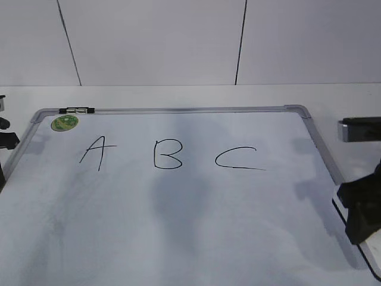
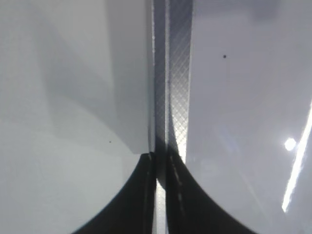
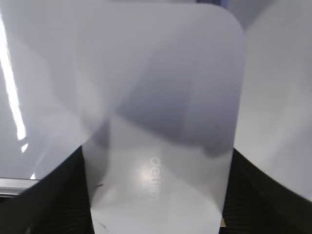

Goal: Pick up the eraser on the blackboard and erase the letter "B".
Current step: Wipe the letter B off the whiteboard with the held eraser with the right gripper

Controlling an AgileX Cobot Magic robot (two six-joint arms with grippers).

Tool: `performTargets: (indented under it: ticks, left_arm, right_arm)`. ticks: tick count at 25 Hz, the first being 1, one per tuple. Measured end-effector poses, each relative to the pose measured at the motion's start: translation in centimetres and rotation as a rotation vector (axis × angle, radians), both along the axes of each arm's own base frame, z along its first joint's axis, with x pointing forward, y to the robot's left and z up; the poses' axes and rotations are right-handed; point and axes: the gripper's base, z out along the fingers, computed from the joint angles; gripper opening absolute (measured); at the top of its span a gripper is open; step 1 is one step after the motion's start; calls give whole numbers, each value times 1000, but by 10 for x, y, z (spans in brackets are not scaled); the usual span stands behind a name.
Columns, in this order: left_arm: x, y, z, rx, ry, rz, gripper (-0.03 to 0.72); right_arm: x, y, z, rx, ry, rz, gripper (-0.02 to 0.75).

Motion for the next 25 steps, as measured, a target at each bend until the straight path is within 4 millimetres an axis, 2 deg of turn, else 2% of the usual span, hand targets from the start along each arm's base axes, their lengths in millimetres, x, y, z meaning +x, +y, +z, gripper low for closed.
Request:
performTargets:
  ticks: [7, 11, 13, 17, 25]
  left_arm:
    - [0, 0, 0, 0, 2, 0, 13]
    - [-1, 0, 0, -1, 8, -1, 13]
    - [-1, 0, 0, -2, 10, -1, 13]
    - [-1, 0, 0, -2, 12, -2, 13]
    - [-2, 0, 0, -3, 17, -2, 13]
  right_arm:
    - [32, 8, 47, 34, -114, 27, 517]
    - [54, 21, 61, 95, -161, 58, 517]
    - [65, 33, 63, 103, -168, 89, 517]
    - [86, 68, 61, 120, -177, 174, 517]
    - [132, 140, 44, 156, -201, 296, 517]
